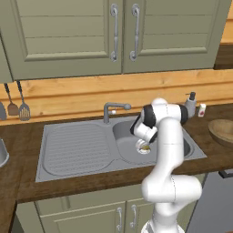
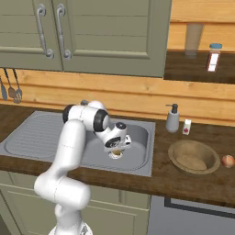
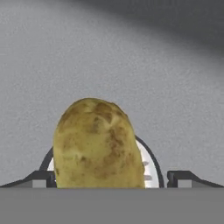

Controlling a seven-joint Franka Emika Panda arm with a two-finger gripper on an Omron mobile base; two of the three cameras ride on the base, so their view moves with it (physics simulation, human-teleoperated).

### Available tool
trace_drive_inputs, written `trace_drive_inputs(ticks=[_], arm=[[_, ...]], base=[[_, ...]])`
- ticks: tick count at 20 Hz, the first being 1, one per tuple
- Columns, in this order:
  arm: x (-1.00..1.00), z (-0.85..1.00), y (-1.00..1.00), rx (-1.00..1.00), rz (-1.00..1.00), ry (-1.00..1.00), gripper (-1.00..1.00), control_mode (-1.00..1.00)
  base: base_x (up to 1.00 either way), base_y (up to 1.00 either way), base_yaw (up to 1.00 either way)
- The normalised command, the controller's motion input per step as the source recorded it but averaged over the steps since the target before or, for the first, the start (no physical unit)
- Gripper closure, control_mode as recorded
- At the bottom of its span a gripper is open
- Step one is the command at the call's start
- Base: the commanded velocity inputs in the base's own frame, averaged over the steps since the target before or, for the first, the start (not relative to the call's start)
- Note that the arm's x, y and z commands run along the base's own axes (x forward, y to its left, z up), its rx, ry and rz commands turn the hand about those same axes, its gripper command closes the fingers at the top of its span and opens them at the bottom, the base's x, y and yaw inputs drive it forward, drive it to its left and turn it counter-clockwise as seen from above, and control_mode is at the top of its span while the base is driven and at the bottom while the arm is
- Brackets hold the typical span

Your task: Pick the potato from the sink and place it in the bowl. Then pick the bowl and place it in the microwave. Then close the microwave door and press the start button.

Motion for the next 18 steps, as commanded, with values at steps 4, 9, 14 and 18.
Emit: trace_drive_inputs(ticks=[4, 9, 14, 18], arm=[[0.02, -0.25, 0.01, 0.0, 0.0, 0.0, 1.0, -1.0], [-0.04, -0.07, 0.04, 0.0, 0.03, 0.0, 1.0, -1.0], [-0.28, 0.05, 0.0, 0.0, 0.05, 0.0, 1.0, -1.0], [-0.64, 0.78, 0.0, 0.0, 0.0, -0.2, 1.0, -1.0]], base=[[0.0, 0.0, 0.0], [0.0, 0.0, 0.0], [0.0, 0.0, 0.0], [0.0, 0.0, 0.0]])
